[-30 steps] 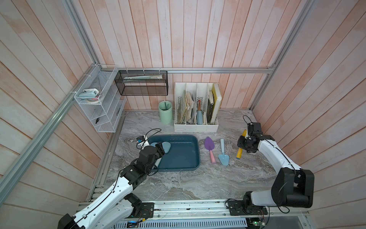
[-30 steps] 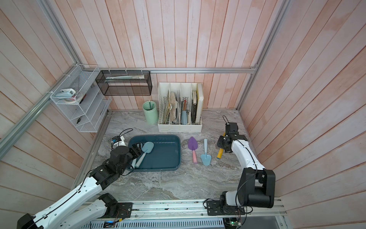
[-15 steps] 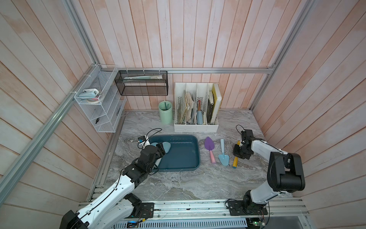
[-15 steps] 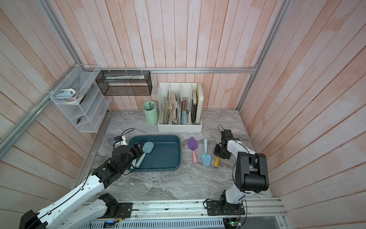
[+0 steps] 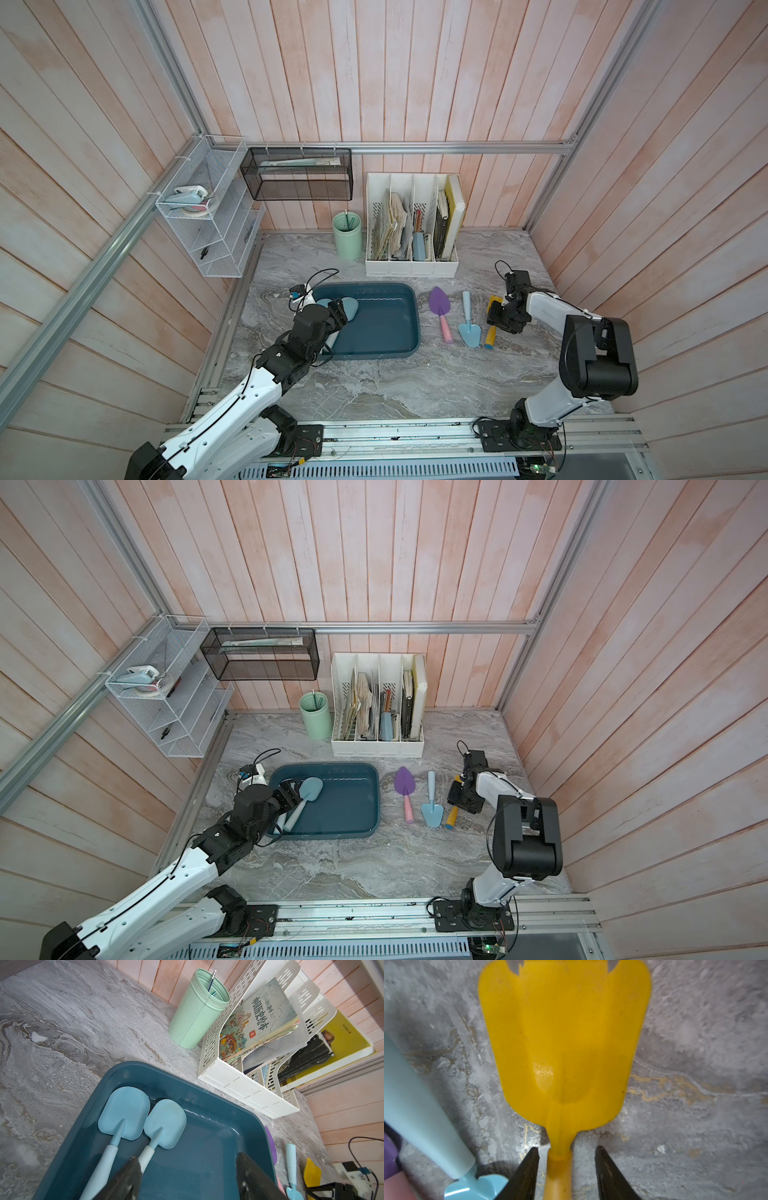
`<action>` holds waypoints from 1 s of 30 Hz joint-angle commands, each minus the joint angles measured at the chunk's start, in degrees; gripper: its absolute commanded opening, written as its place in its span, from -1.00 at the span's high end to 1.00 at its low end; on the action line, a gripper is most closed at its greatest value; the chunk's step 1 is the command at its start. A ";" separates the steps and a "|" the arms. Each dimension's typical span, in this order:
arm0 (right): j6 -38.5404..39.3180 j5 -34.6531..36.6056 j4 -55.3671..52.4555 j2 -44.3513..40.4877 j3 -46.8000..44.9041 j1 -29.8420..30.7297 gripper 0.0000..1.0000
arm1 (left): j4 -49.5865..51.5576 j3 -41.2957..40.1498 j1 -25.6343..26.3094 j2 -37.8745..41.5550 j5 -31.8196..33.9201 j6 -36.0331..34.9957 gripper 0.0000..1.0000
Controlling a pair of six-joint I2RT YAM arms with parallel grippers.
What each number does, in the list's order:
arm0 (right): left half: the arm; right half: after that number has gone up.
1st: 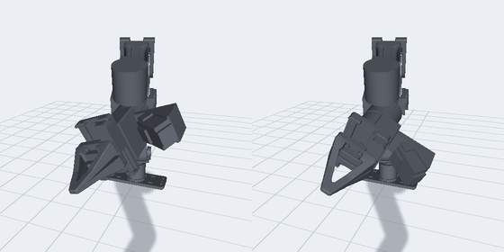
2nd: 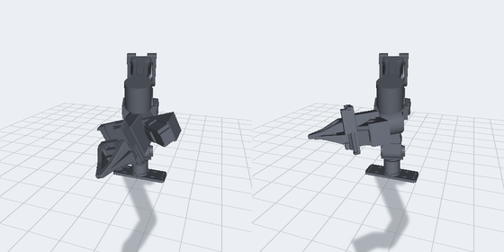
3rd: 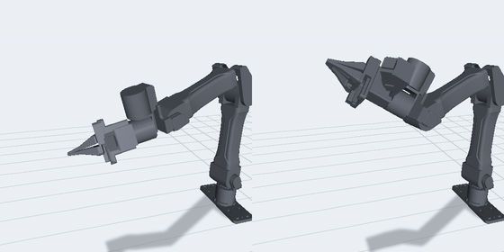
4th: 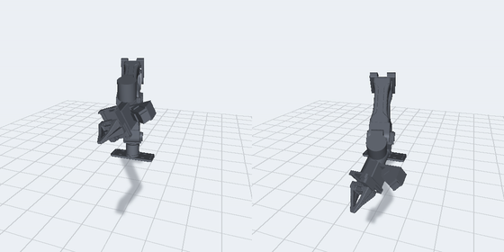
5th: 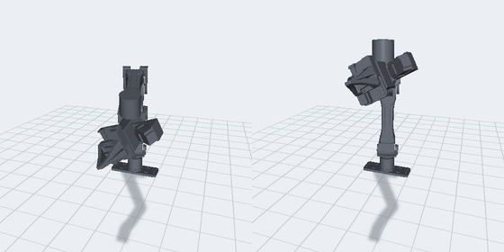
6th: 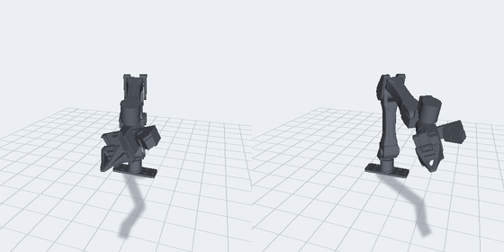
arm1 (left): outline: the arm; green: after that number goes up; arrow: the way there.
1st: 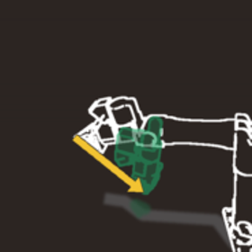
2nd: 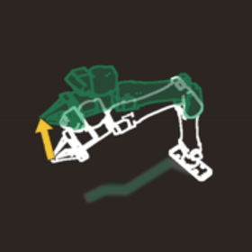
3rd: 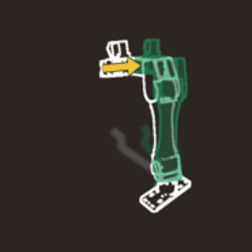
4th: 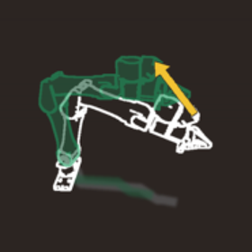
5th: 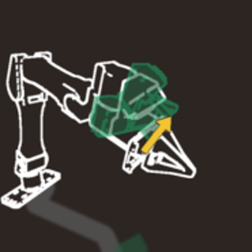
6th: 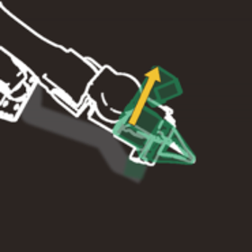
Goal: Take the shovel out of the storage box
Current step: Place the shovel at the center of the board, then pick up the shovel from the storage box.
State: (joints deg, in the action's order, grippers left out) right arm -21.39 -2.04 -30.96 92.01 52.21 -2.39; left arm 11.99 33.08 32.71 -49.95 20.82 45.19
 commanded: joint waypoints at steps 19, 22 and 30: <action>-4.61 9.95 -9.47 1.66 39.94 37.46 -0.05 | 4.12 -3.74 -5.03 11.60 2.31 6.01 -0.53; -4.39 4.45 -7.75 7.32 44.85 42.65 -0.05 | 5.96 -3.76 -5.95 14.69 3.46 6.43 -0.55; -7.09 -11.64 -1.45 19.80 49.20 48.78 -0.05 | 12.02 -2.52 -6.29 18.24 7.07 7.49 -0.55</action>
State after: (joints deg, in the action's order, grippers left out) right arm -27.07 -7.75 -33.54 108.68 98.67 44.53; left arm 20.21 29.80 26.87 -32.95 25.34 51.53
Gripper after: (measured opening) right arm 0.527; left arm 0.777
